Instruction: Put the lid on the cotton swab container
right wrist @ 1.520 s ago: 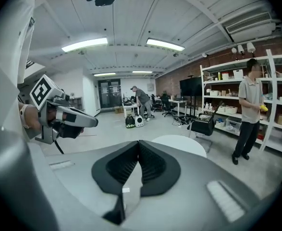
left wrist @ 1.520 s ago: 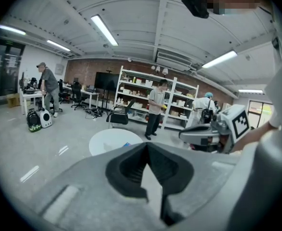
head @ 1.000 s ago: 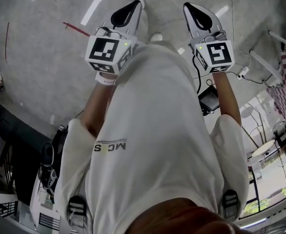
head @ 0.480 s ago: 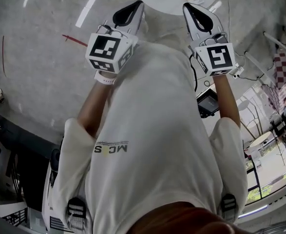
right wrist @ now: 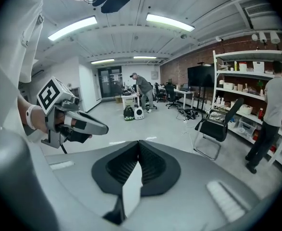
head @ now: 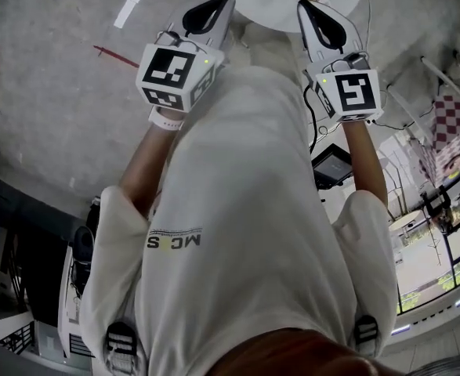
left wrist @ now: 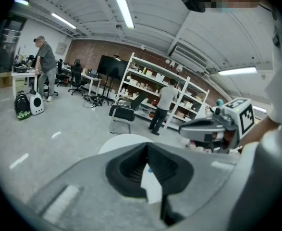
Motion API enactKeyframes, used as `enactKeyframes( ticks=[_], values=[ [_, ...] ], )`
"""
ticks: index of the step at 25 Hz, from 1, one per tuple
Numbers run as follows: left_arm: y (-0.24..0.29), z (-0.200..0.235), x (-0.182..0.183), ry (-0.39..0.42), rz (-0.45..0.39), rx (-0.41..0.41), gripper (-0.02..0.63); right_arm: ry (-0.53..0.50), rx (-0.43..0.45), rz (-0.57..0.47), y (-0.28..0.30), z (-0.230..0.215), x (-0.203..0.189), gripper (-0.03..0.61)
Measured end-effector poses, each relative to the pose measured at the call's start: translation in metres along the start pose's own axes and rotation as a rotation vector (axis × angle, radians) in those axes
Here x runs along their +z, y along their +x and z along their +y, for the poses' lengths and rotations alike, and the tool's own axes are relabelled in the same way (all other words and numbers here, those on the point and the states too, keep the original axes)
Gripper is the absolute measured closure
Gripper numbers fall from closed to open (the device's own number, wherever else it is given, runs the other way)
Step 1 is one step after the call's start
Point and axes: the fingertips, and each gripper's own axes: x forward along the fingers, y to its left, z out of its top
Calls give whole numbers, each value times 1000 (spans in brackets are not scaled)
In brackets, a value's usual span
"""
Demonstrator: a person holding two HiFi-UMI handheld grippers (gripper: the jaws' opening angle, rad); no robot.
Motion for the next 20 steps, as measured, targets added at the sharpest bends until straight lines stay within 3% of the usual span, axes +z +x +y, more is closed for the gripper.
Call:
enactKeyframes(
  ticks=[10,15,20],
  values=[
    [27,17,-20,-35,43,9,614,-26,57,46,47,-4,-23,580],
    [48,29,-32,14,46,38,614,-50,28,44,69,-15,-41,580],
    [62,41,-46,13,70,36,614,-66,23,65,93,-19,-64,580]
  ],
)
